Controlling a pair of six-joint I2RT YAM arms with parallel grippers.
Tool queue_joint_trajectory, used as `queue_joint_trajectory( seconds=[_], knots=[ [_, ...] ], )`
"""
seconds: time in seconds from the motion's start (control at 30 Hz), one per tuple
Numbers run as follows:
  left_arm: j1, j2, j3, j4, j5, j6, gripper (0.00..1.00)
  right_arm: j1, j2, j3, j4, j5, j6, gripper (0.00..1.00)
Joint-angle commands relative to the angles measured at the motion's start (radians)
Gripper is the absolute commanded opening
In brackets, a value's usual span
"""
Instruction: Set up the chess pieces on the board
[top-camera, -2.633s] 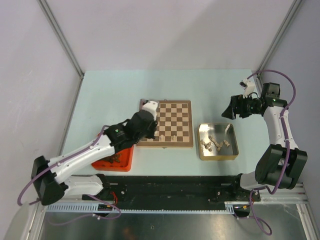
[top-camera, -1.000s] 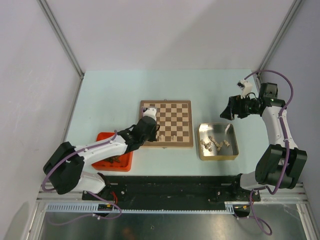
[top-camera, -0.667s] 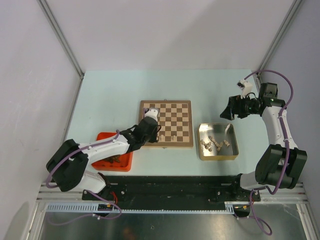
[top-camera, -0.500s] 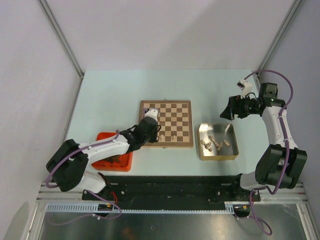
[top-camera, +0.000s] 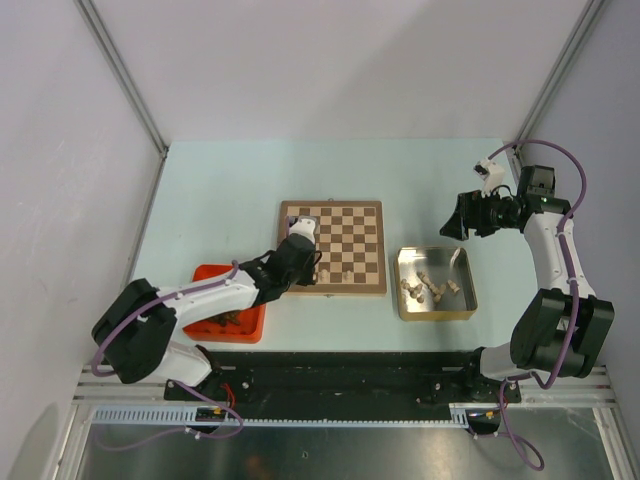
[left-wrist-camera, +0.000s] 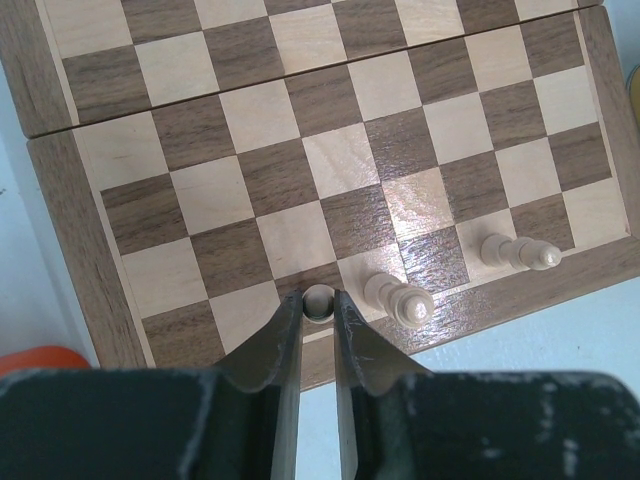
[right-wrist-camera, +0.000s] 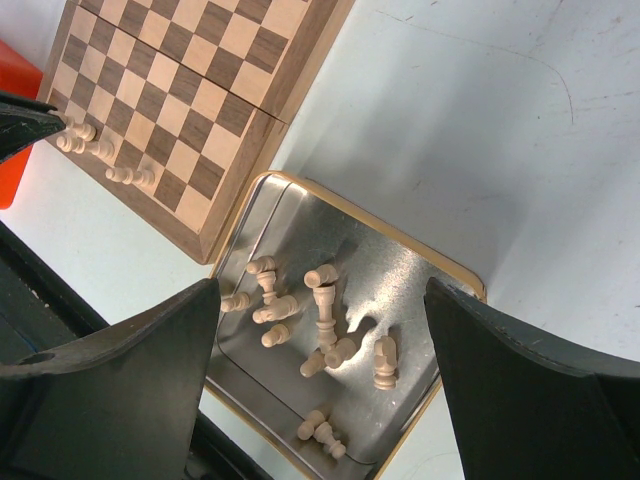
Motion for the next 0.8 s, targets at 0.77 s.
queue_joint_trajectory(
  seconds=[0.77],
  knots=[
    [-0.007, -0.047, -0.022, 0.022, -0.009, 0.003, 0.25, 0.007, 0.007, -0.001, 0.016, -0.003, -0.017, 0.88]
  ],
)
